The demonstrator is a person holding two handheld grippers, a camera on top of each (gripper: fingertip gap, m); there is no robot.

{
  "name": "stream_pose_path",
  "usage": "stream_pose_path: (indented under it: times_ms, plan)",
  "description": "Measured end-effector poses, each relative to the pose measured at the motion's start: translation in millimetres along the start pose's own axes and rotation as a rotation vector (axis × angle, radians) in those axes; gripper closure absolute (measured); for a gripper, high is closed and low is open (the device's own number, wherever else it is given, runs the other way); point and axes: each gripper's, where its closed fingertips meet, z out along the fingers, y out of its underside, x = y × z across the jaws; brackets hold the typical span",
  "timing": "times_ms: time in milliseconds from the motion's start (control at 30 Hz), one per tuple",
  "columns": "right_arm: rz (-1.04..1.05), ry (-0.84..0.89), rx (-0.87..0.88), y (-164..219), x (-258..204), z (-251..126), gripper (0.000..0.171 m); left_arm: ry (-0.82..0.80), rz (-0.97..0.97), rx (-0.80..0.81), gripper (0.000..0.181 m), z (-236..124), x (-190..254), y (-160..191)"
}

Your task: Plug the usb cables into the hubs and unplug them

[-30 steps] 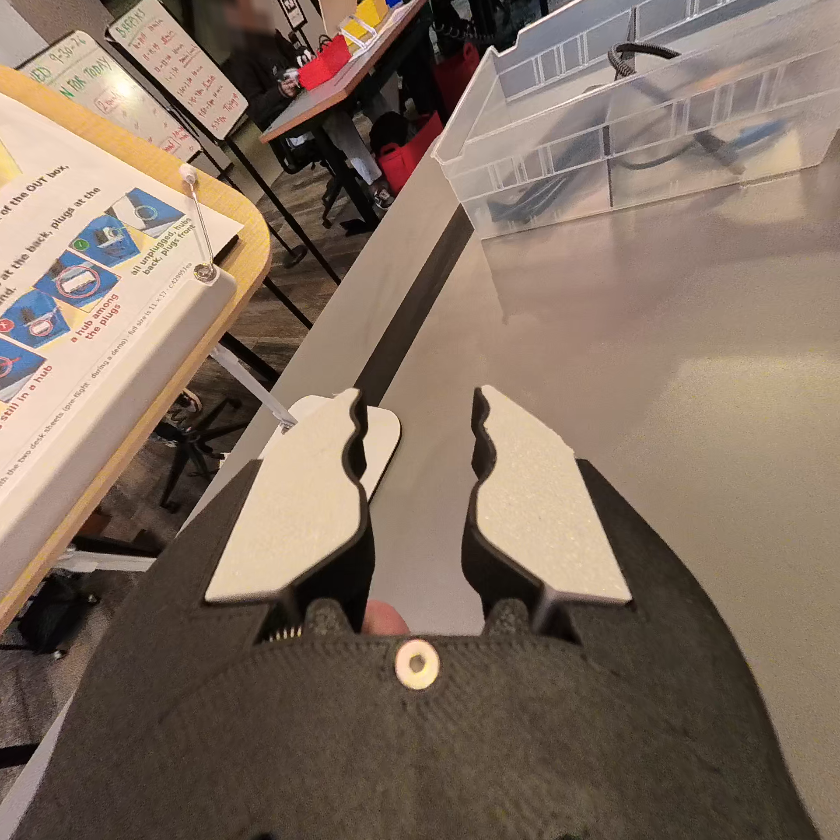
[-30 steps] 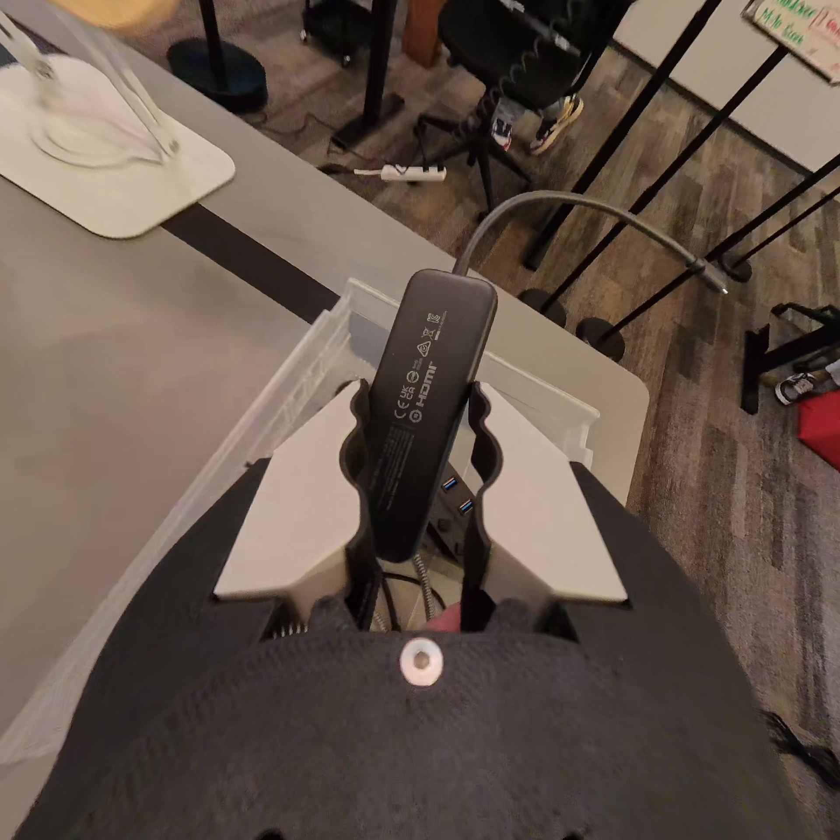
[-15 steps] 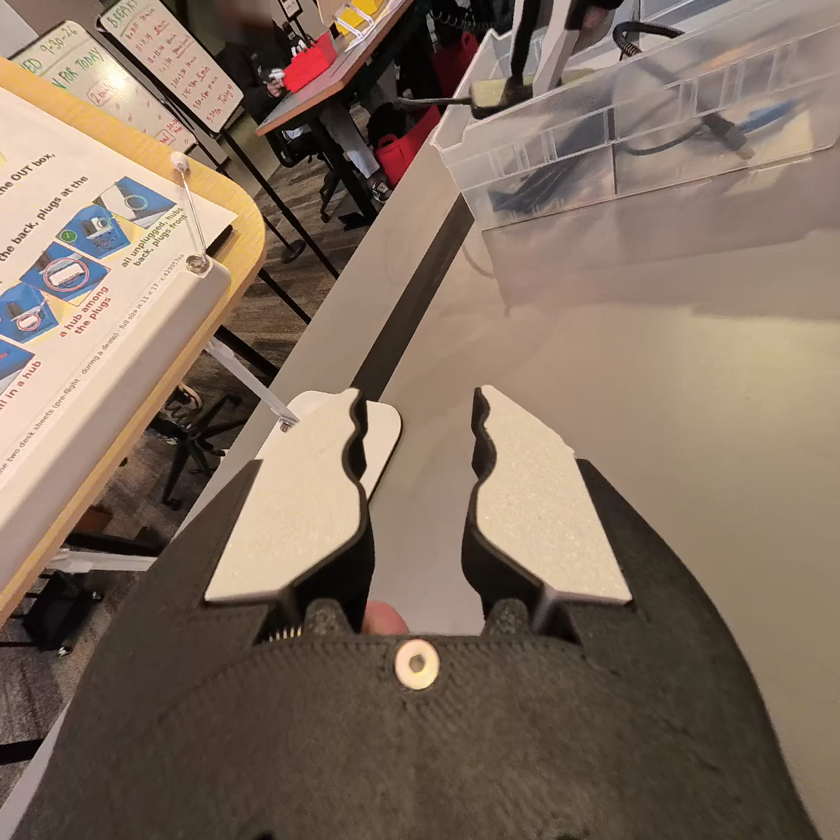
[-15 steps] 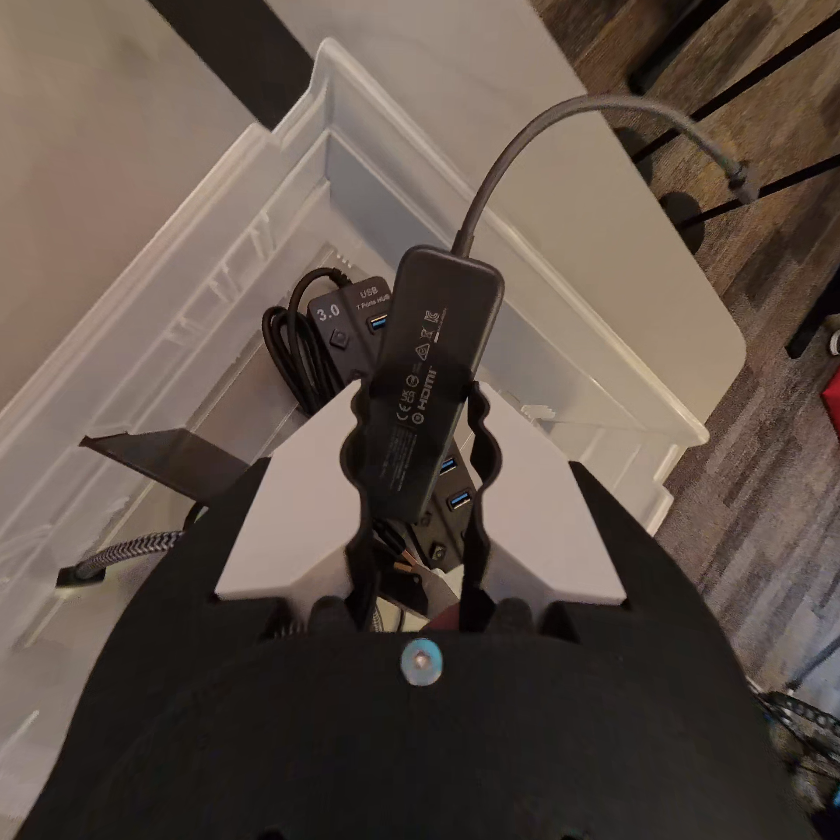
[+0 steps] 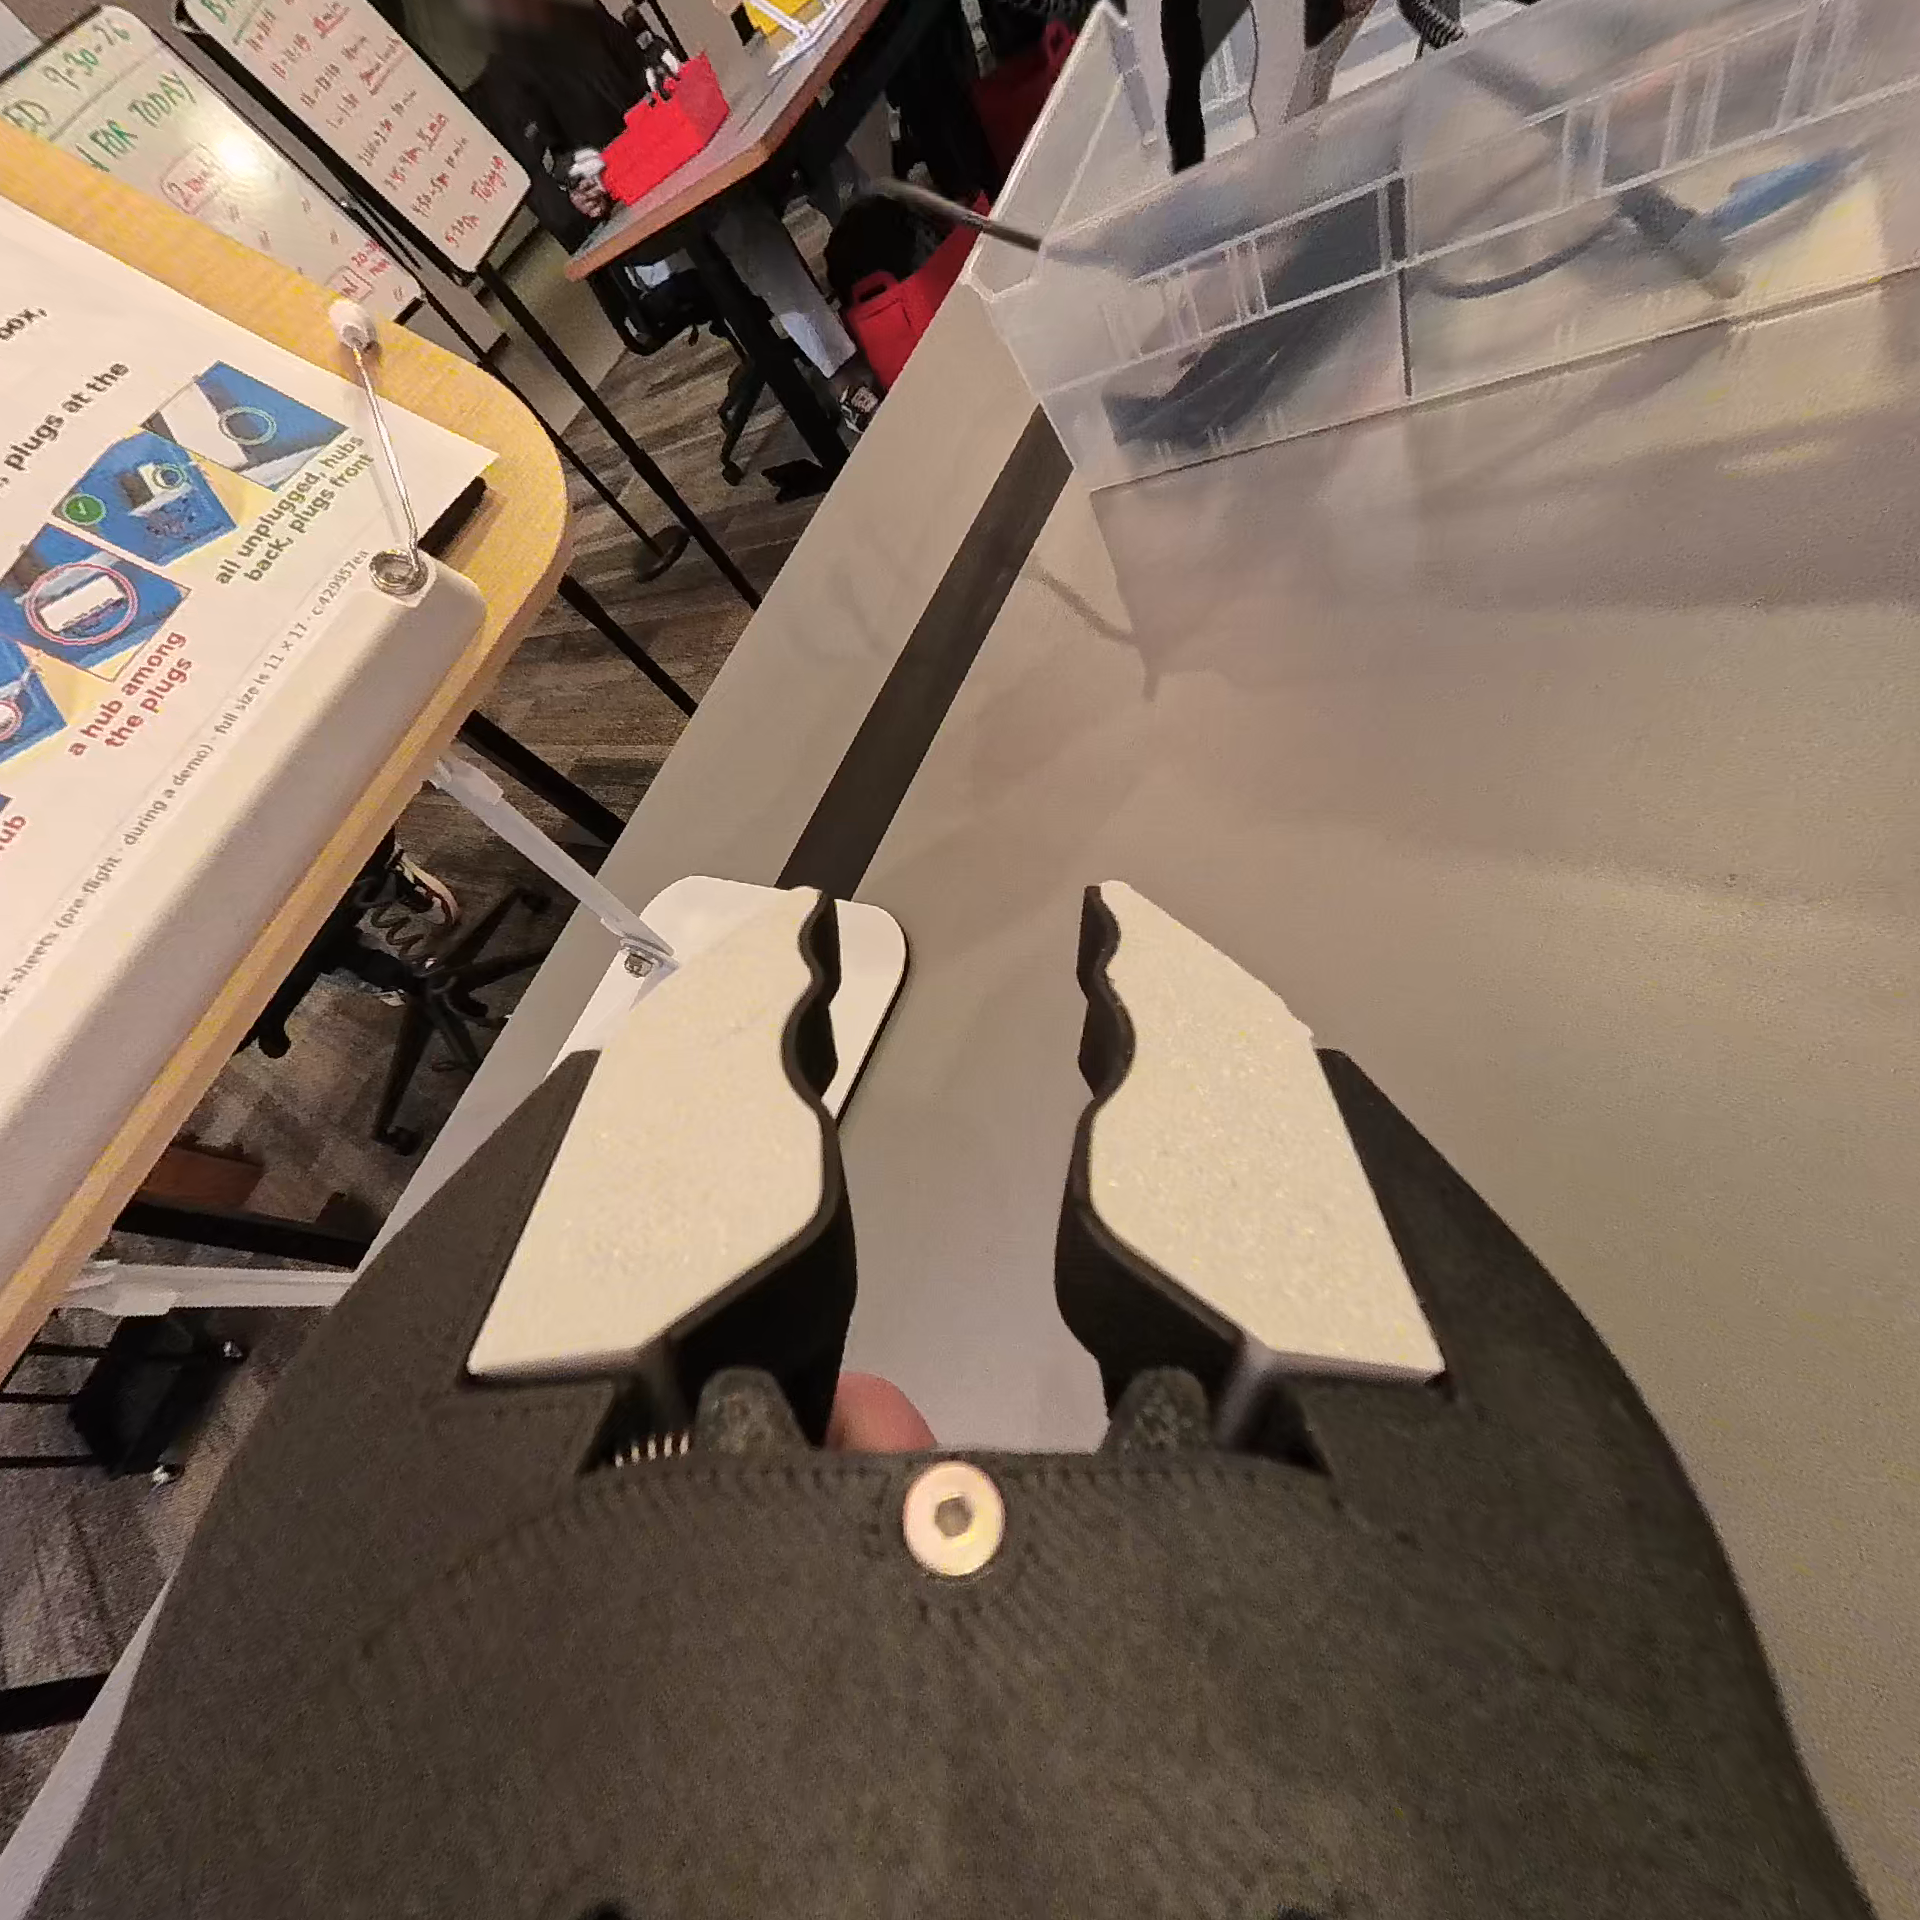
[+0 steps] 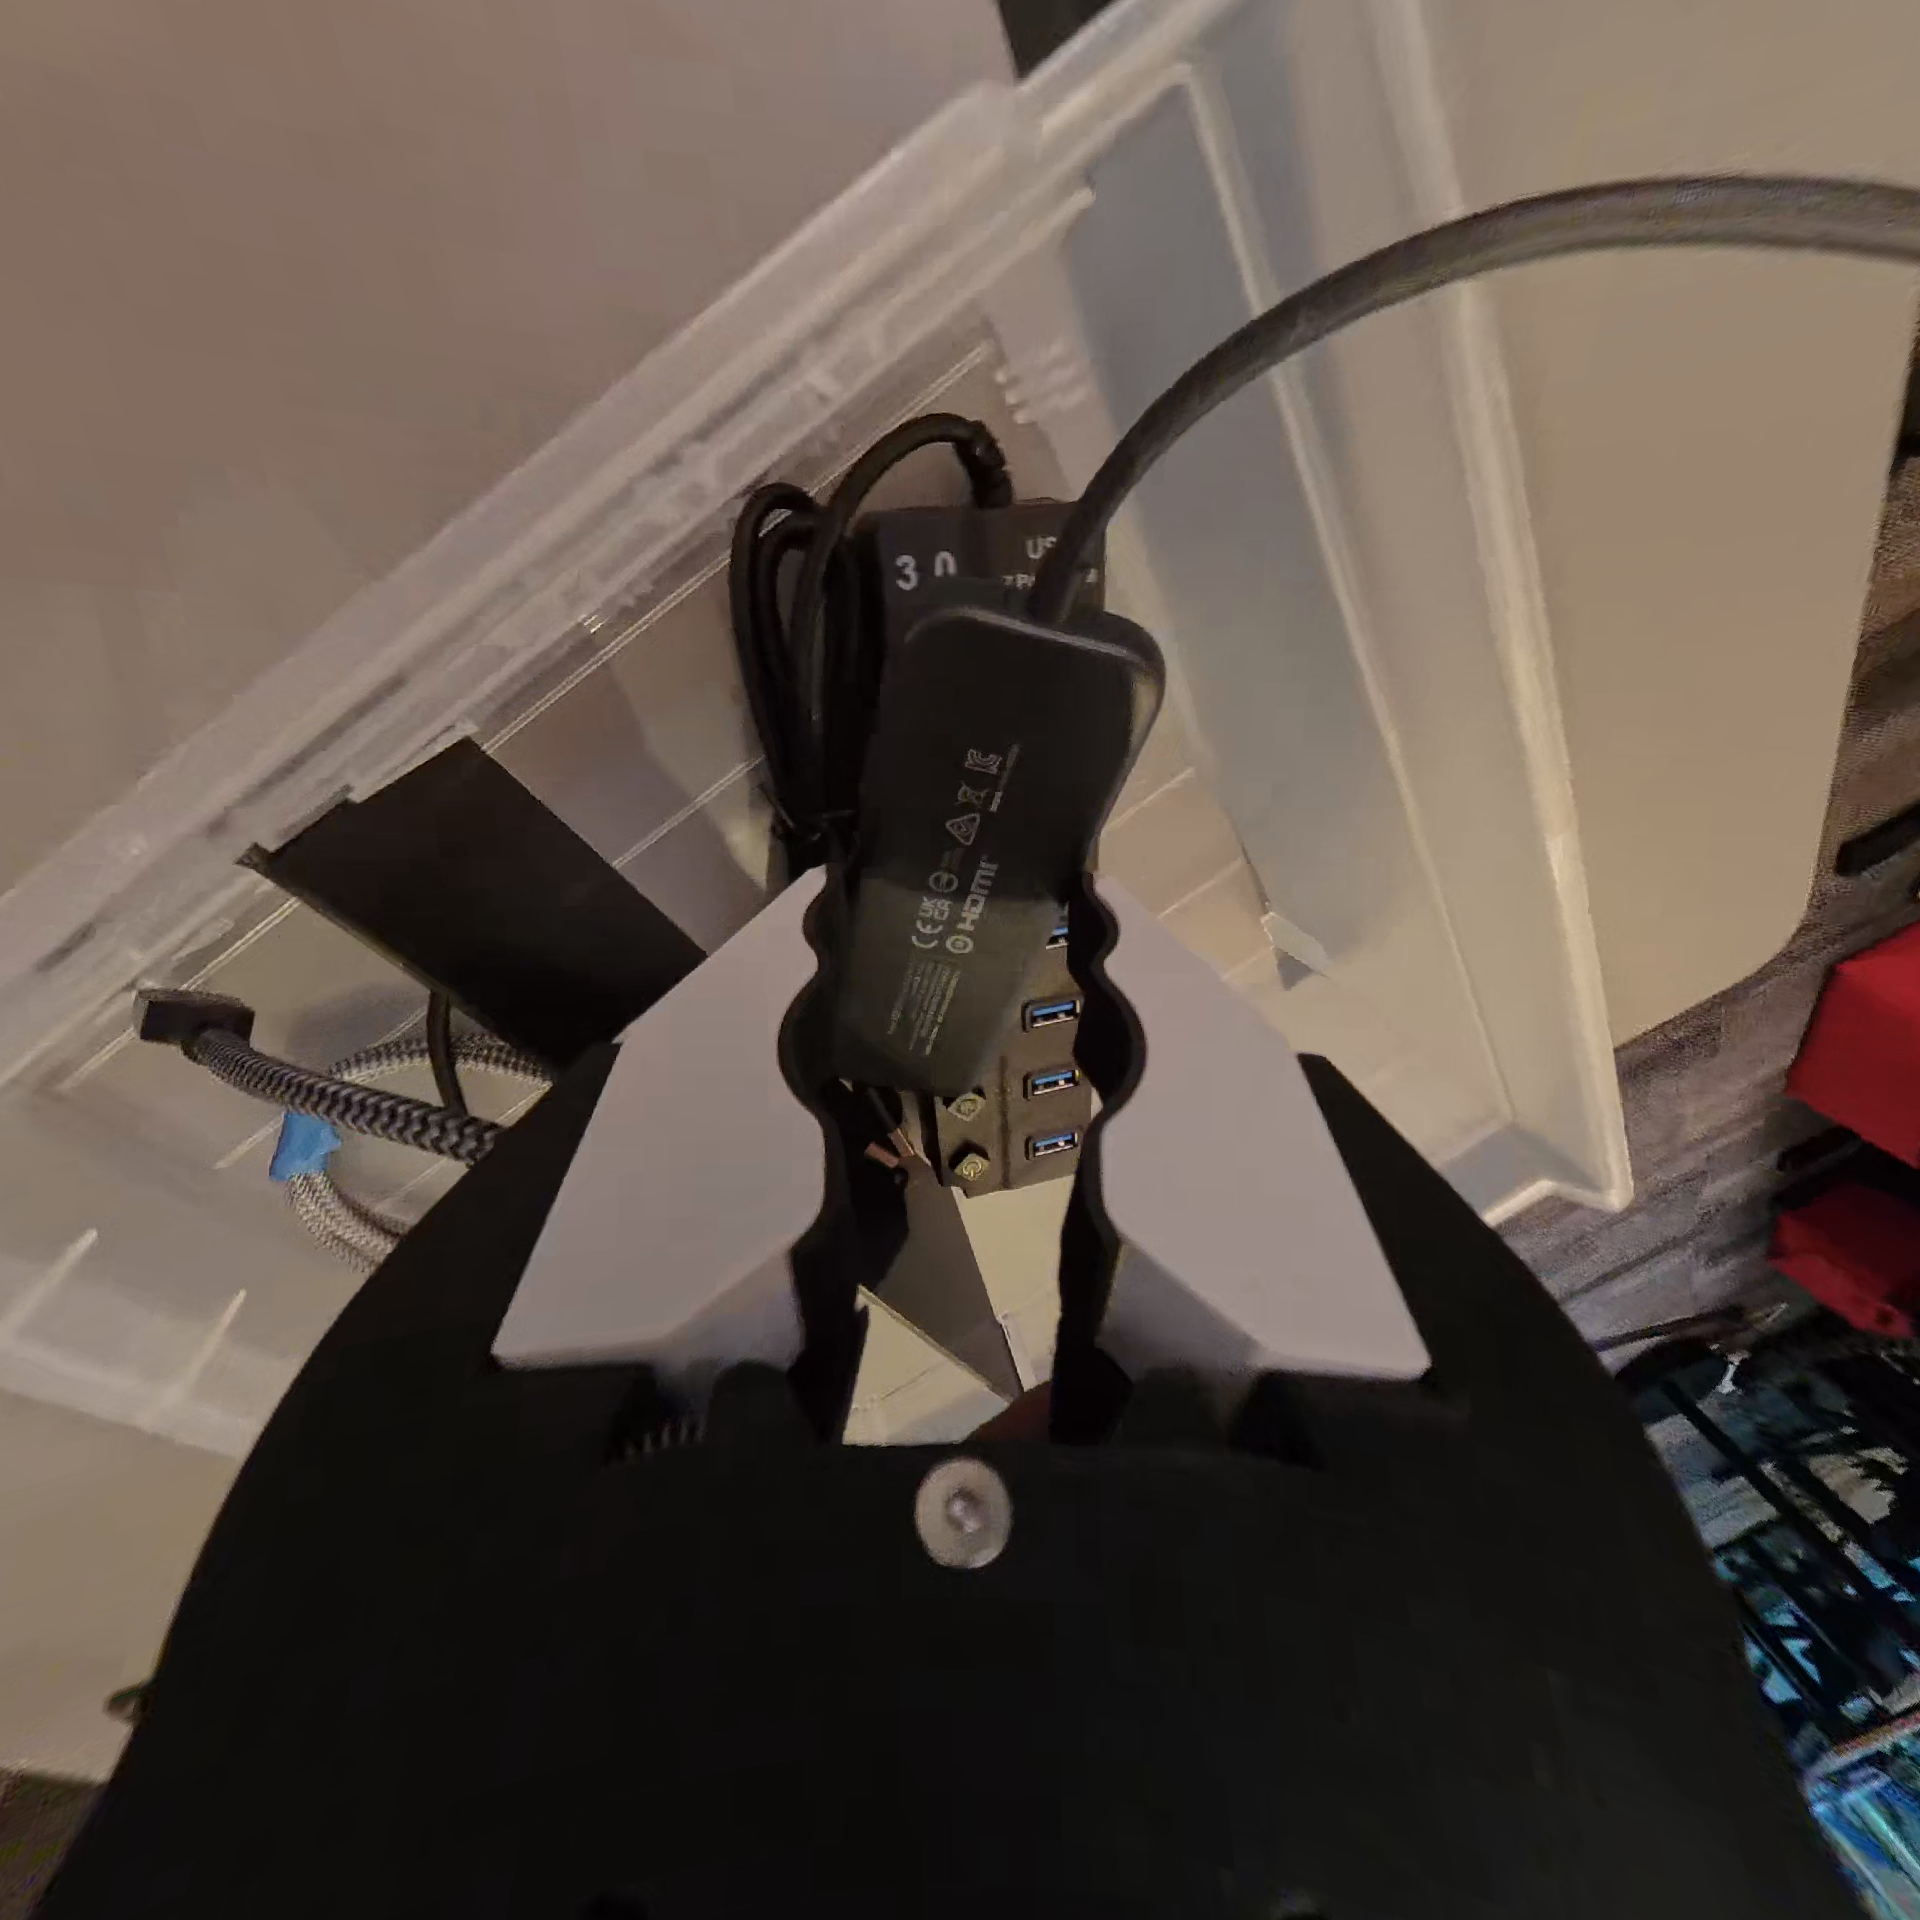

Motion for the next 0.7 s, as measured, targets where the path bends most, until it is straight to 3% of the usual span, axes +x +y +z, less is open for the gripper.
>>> stream_pose_path:
  times_ms: [400, 533, 700]
  plan:
    - [-0.08, -0.117, -0.191, 1, -17, 20, 0.13, 0.004, 0.009, -0.011, 0.137, 3, 2, 3]
    - [-0.106, -0.066, -0.217, 1, -14, 21, 0.129, 0.001, 0.021, -0.017, 0.137, 3, 2, 4]
    - [-0.108, 0.079, -0.153, -6, -3, 7, 0.105, 0.026, 0.005, -0.026, 0.137, 2, 5, 3]
